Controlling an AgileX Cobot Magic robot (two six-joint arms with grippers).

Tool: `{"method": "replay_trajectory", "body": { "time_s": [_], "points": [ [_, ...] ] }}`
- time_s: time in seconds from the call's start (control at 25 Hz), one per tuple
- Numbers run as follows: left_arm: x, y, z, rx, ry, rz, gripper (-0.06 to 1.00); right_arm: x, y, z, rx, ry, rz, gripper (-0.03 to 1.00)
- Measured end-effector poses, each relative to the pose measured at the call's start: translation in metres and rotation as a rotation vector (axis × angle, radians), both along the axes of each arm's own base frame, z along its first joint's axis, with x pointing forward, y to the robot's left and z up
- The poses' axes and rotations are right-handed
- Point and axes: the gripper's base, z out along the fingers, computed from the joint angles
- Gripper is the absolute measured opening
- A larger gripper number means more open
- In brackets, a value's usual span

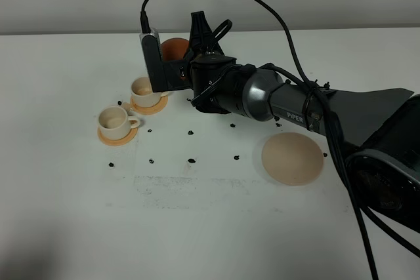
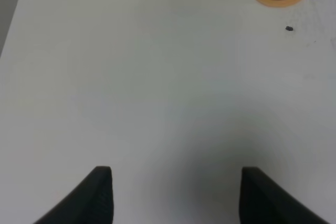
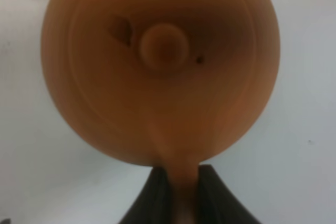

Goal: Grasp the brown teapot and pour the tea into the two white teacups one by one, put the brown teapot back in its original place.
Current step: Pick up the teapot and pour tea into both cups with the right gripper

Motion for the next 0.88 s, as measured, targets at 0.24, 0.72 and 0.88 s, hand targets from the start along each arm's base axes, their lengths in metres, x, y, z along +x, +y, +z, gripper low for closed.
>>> {"method": "replay_trajectory", "body": {
  "time_s": [0.24,0.72,0.88],
  "points": [
    [0.0,0.0,0.0,0.0,0.0,0.0,0.5,0.0008,0.0002,0.0013,-0.026,-0.018,0.019,0.09],
    [0.0,0.0,0.0,0.0,0.0,0.0,0.5,-0.0008,0.0066,0.0032,-0.044,-0.045,0.073,0.09],
    [0.0,0.0,0.0,0.0,0.0,0.0,0.5,0.0002,0.007,0.0009,-0.073,-0.059,0.09,0.09]
  ]
}}
